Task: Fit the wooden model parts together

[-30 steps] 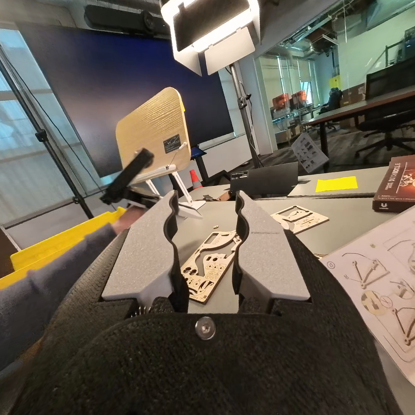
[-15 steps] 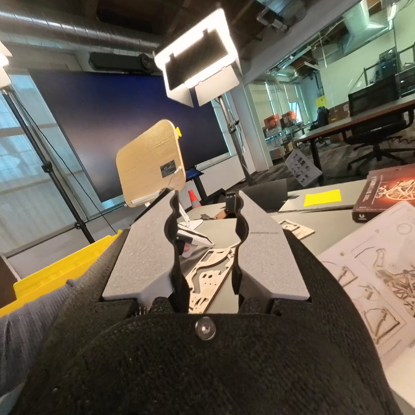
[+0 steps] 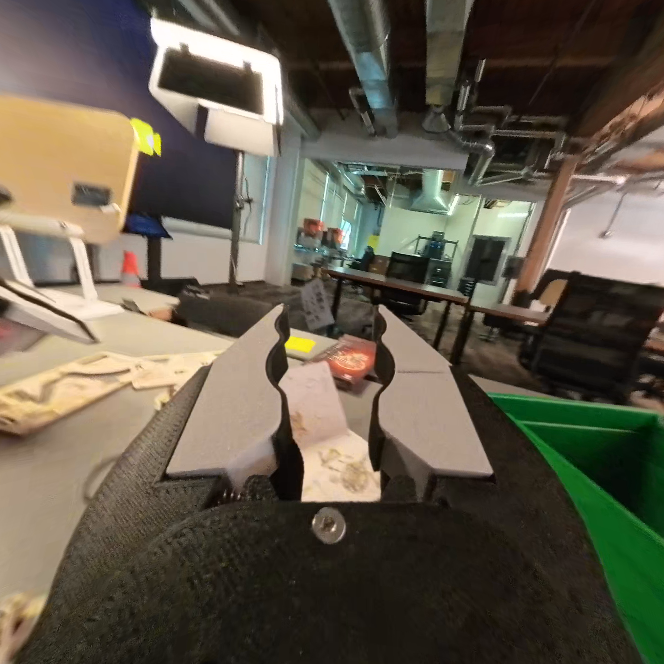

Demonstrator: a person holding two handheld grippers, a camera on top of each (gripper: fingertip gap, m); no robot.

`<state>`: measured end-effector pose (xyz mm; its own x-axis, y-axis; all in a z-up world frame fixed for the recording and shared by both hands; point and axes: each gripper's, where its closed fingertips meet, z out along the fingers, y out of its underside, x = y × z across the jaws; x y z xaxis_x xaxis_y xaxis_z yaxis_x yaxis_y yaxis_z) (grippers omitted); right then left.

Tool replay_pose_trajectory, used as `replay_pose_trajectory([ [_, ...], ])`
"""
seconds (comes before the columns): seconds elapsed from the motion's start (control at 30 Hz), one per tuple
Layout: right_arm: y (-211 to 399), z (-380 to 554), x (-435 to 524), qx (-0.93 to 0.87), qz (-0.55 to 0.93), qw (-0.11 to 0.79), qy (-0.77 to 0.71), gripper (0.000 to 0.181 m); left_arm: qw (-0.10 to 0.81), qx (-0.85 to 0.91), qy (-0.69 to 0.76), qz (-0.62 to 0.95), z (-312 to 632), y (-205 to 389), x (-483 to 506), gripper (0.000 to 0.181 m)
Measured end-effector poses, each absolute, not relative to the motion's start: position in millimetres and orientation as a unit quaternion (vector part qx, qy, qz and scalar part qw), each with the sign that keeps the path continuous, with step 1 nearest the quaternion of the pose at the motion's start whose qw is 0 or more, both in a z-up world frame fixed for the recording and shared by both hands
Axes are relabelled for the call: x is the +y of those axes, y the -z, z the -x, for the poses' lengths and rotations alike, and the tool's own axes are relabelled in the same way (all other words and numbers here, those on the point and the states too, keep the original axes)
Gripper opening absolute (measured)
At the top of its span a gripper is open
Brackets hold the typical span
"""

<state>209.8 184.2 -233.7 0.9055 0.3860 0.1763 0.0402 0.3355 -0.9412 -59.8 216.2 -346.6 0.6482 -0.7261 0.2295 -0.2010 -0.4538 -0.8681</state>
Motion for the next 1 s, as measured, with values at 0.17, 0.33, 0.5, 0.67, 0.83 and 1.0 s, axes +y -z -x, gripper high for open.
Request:
replay_pose_trajectory([
  [0.17,263,-233,200,-0.258,0.565,0.783,-0.026,0.04,0.323,0.404,0.393,0.76,-61,360,125,0.007],
  [0.33,282,-241,211,-0.312,0.547,0.777,0.01,0.032,0.28,0.443,0.348,0.777,-118,394,114,0.007],
  [0.5,286,-226,211,-0.34,0.537,0.77,-0.052,0.032,0.265,0.439,0.293,0.807,-129,411,125,0.007],
  [0.67,288,-215,211,-0.36,0.528,0.764,-0.093,0.033,0.268,0.399,0.317,0.818,-133,406,128,0.026],
  [0.83,286,-222,218,-0.338,0.541,0.76,-0.123,0.034,0.316,0.383,0.343,0.797,-126,386,126,0.029],
  [1.0,294,-215,212,-0.378,0.57,0.713,-0.151,0.041,0.315,0.349,0.39,0.792,-123,372,124,0.03],
])
